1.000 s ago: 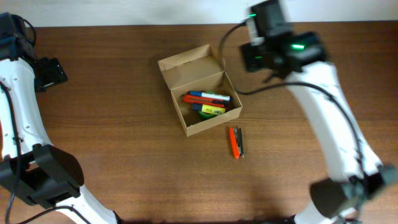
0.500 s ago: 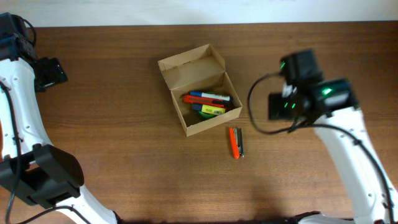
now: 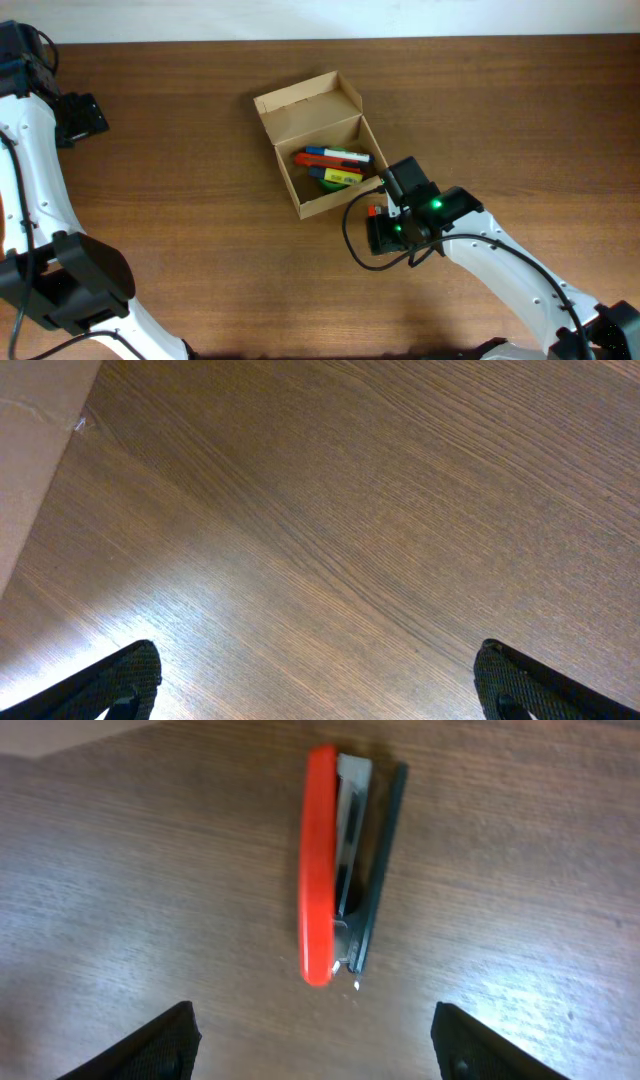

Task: Pack container
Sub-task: 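Move the right gripper toward the orange stapler beside the box, then lower the right gripper onto the orange stapler and grasp it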

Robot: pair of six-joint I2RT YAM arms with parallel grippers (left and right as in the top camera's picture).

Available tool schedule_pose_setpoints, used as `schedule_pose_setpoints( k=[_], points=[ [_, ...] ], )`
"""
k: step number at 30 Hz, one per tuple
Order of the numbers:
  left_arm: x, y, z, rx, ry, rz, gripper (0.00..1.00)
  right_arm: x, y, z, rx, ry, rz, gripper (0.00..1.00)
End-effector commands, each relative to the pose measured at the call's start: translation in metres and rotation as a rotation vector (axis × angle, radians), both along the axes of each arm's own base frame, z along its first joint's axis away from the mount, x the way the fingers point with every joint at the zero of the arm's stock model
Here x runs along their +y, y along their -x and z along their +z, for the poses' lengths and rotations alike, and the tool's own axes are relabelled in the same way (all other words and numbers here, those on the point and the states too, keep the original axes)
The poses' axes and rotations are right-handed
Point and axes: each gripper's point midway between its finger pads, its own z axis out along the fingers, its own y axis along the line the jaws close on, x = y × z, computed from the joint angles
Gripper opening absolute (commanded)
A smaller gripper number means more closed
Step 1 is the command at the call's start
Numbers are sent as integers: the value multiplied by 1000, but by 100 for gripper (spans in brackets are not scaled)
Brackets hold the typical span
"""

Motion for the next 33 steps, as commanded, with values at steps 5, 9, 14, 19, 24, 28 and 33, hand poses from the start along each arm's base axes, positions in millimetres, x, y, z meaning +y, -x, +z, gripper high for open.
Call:
schedule_pose_setpoints(
  k=[5,9,14,19,24,28,33],
  points=[
    [-1,3,9,-12,-14,-11,100,1,-12,-19,-9,34,-17,74],
    [-1,3,9,-12,-13,-11,100,-1,-11,-33,26,59,-17,74],
    [-1,3,9,-12,-13,-11,100,-4,-14,-43,30,91,-22,74],
    [-1,3,9,-12,-14,-11,100,-7,-13,-50,32,99,-26,74],
    [-1,3,9,-12,-14,-11,100,-11,-6,-62,41,104,-26,74],
    [-1,3,9,-12,-13,-11,100,-11,-5,-63,42,105,-26,73],
    [-1,3,9,-12,-13,-11,100,-14,-9,-62,20,124,-33,71]
  ],
)
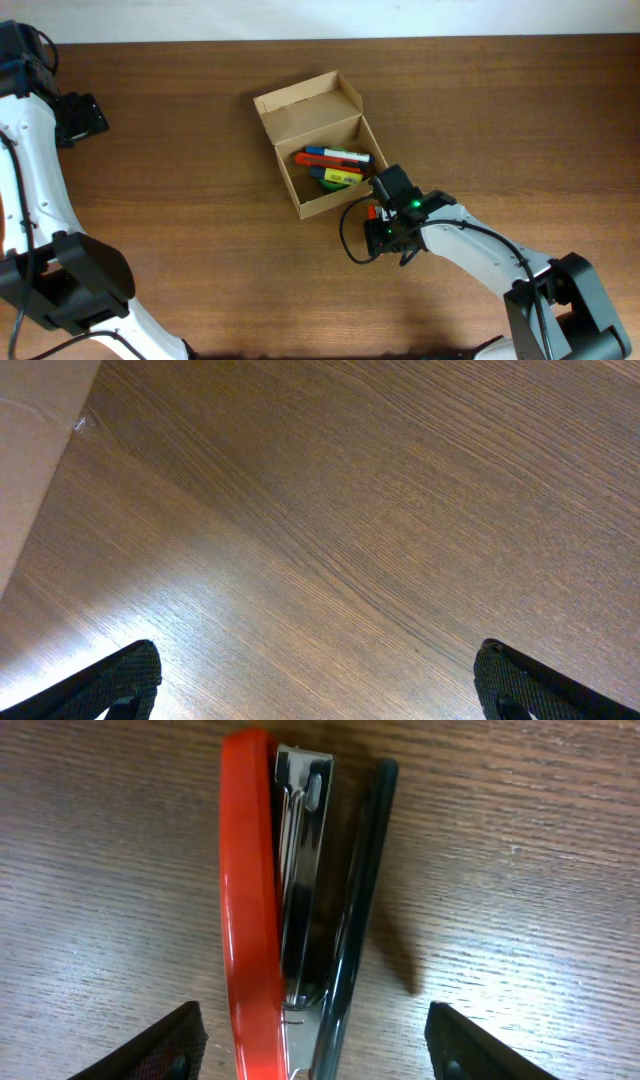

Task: Pack container
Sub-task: 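Lower the right gripper onto the orange stapler and grasp it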

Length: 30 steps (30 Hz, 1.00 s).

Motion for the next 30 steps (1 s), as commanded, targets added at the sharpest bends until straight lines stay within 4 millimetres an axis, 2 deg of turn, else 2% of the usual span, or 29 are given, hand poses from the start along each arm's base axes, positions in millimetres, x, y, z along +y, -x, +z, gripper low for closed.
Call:
schedule_pose_setpoints(
  k=[1,8,15,19,21,23,28,30],
  points=[
    [-1,3,9,-12,-13,-11,100,-7,-2,-3,-15,45,-18,71],
    [-1,3,9,-12,-13,-11,100,-4,-13,-2,-59,33,-21,71],
    [-1,3,9,-12,-13,-11,100,-3,-14,-14,-41,37,-20,70],
    [-1,3,9,-12,-13,-11,100,-3,-13,-19,-28,41,-19,64],
    [-1,3,9,-12,-13,-11,100,-3,-13,-19,-28,41,-19,56],
    [-1,3,9,-12,-13,-11,100,-3,-13,-19,-28,41,-19,37],
    [-1,3,9,-12,-13,-11,100,-3,-13,-19,-28,41,-19,12],
    [-1,3,9,-12,-13,-11,100,-3,-13,-19,-28,42,-19,7]
  ],
)
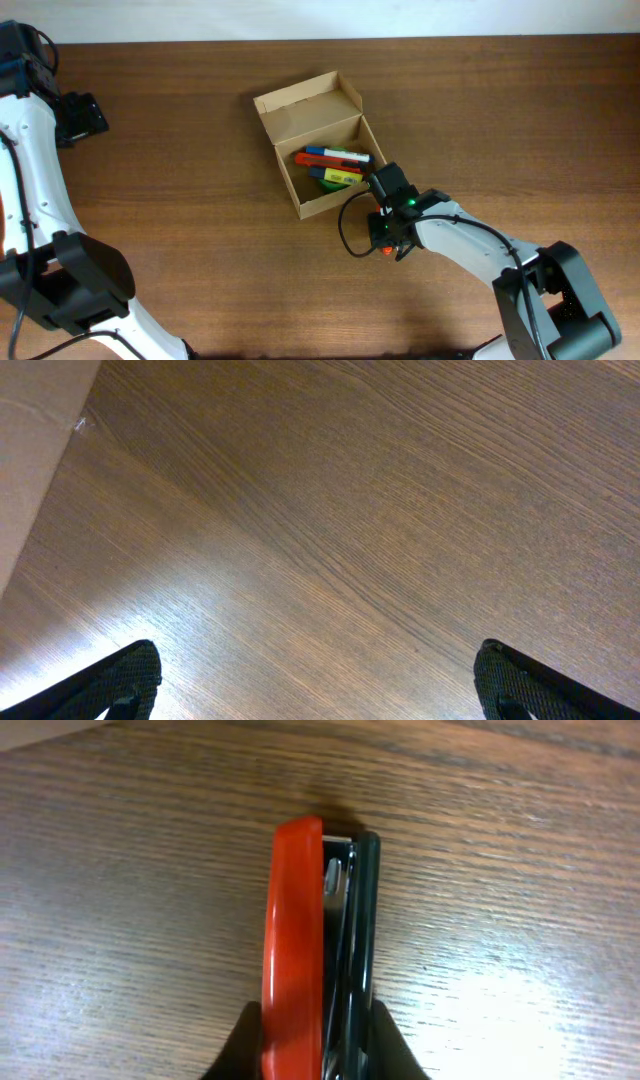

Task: Pack container
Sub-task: 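Lower the right gripper onto the orange stapler and grasp it, then lift the stapler with the right gripper and carry it over the box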

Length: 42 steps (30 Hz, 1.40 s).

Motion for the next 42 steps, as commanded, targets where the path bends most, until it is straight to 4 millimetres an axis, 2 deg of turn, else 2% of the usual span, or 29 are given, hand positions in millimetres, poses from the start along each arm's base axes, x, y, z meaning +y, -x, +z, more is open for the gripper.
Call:
schedule_pose_setpoints(
  k=[1,8,14,22,26,28,31,37,40,42],
  points=[
    [-1,3,9,-12,-14,-11,100,-2,5,-9,26,14,-2,6],
    [-1,3,9,-12,-14,-11,100,-1,3,-4,10,6,-2,4],
    [-1,3,9,-12,-14,-11,100,0,-6,26,-77,-31,-11,4],
    [-1,3,9,-12,-14,-11,100,-29,-7,56,-103,-30,-86,4],
    [-1,3,9,-12,-13,-11,100,-40,-11,79,-124,-10,-36,4],
    [-1,3,9,-12,-14,-11,100,-43,-18,95,-140,3,-2,4],
    [-1,3,9,-12,-13,-11,100,-45,-36,129,-200,11,42,4],
    [-1,3,9,-12,-14,-11,100,-42,-83,220,-429,17,135,4],
    [-1,3,9,-12,-14,-11,100,-42,-97,253,-510,40,200,3],
    [-1,3,9,-12,-13,-11,100,-40,-103,268,-544,63,265,4]
  ],
)
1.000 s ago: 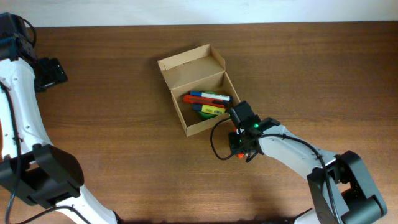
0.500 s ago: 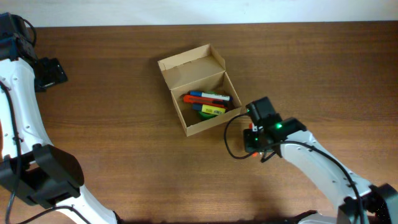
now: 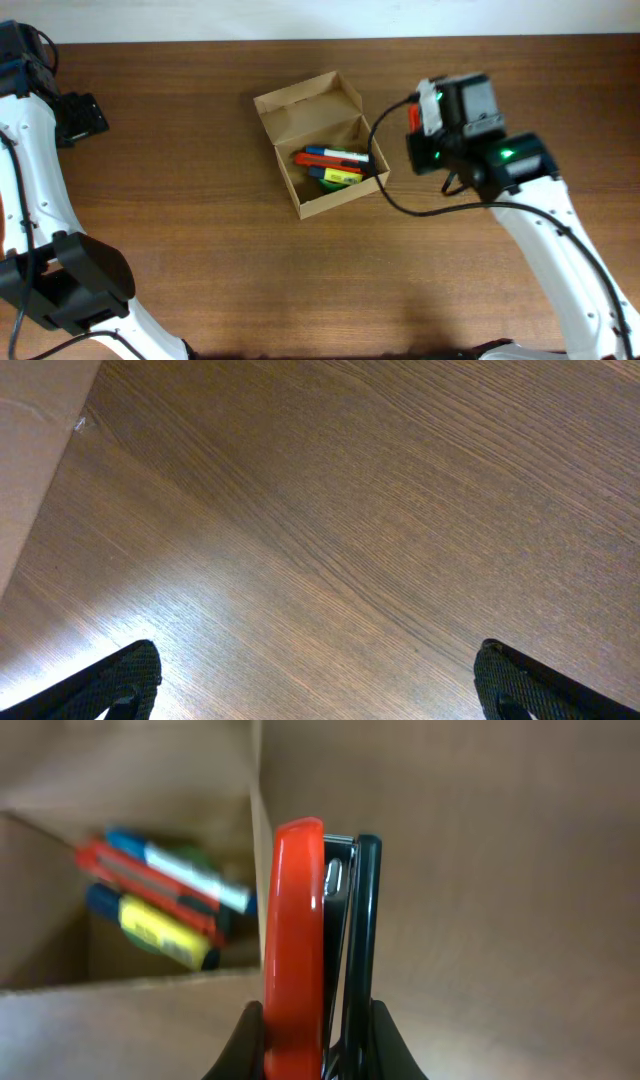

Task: Pack container
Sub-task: 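Lift the stapler with the right gripper and carry it over the box, then lower the stapler into the box and open the right gripper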

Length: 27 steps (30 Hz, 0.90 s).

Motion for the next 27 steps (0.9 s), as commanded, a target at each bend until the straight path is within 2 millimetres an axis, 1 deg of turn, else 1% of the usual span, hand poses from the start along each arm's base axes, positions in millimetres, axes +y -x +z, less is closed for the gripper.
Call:
schedule_pose_setpoints(
  k=[1,2,5,7,11,12,13,15,17,18,20,25,27],
  points=[
    [-1,3,9,-12,-14,-11,100,0,-11,34,-96,97,132,3],
    [-1,3,9,-12,-14,-11,100,2,-12,38,-111,125,175,3],
    [-1,3,9,-12,-14,-11,100,10,-15,41,-137,214,326,4],
    [-1,3,9,-12,-14,-11,100,15,-15,37,-143,281,418,4],
    [-1,3,9,-12,-14,-11,100,30,-16,25,-148,389,607,8],
    [-1,3,9,-12,-14,-11,100,35,-15,21,-149,411,659,7],
    [-1,3,9,-12,-14,-11,100,42,-13,16,-145,435,721,3],
    [-1,3,9,-12,-14,-11,100,55,-8,7,-138,481,829,4],
    [-1,3,9,-12,-14,-11,100,69,-6,-1,-137,501,893,4],
    [-1,3,9,-12,-14,-11,100,79,-7,-8,-136,515,936,4],
    [-1,3,9,-12,-14,-11,100,91,-10,-18,-133,525,971,3],
    [-1,3,9,-12,-14,-11,100,108,-19,-50,-89,593,1021,3],
    [-1,3,9,-12,-14,-11,100,113,-19,-66,-58,613,1058,3]
  ],
)
